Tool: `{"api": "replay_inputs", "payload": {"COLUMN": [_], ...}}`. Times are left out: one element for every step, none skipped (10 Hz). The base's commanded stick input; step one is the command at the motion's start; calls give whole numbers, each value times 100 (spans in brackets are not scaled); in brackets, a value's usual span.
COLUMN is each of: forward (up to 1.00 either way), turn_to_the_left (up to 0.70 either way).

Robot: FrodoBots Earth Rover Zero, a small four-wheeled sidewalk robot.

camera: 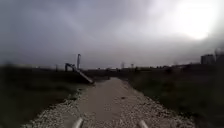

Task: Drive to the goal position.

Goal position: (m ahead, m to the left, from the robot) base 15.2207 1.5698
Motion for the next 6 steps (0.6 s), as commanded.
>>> {"api": "replay_inputs", "payload": {"forward": [70, 70, 70, 70, 70, 70], "turn_to_the_left": [-20, -34, -31, 0, 0, 0]}}
